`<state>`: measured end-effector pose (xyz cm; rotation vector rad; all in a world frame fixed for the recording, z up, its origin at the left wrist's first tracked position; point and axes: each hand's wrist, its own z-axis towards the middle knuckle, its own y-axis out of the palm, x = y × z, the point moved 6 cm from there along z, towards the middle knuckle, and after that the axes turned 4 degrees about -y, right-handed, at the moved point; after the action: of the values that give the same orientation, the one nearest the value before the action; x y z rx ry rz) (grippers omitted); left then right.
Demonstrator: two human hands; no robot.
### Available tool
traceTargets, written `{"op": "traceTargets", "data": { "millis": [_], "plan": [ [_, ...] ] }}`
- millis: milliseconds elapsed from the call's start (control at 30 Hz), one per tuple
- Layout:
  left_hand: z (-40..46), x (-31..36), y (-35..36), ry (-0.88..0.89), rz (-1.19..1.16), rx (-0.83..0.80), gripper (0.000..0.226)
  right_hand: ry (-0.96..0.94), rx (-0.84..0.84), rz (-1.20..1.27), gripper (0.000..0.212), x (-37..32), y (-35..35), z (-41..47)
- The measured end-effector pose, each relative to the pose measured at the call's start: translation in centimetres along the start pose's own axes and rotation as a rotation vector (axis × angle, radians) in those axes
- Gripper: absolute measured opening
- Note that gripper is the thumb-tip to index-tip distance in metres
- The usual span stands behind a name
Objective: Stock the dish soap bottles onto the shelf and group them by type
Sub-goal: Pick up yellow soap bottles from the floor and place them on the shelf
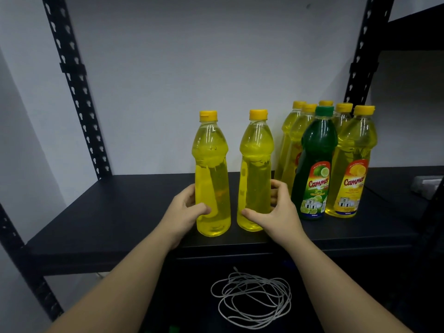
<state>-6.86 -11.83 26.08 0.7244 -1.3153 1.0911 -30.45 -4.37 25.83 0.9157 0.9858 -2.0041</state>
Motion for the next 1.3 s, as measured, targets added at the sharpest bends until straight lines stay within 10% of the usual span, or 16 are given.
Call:
{"op": "traceTargets", "data": {
  "millis": [1300],
  "plan": [
    [-0.5, -0.9, 0.6, 0.085, 0.169, 0.123, 0.092, -0.020, 0.033, -0.102, 0.091, 0.3, 0.4, -0.1]
  ]
}}
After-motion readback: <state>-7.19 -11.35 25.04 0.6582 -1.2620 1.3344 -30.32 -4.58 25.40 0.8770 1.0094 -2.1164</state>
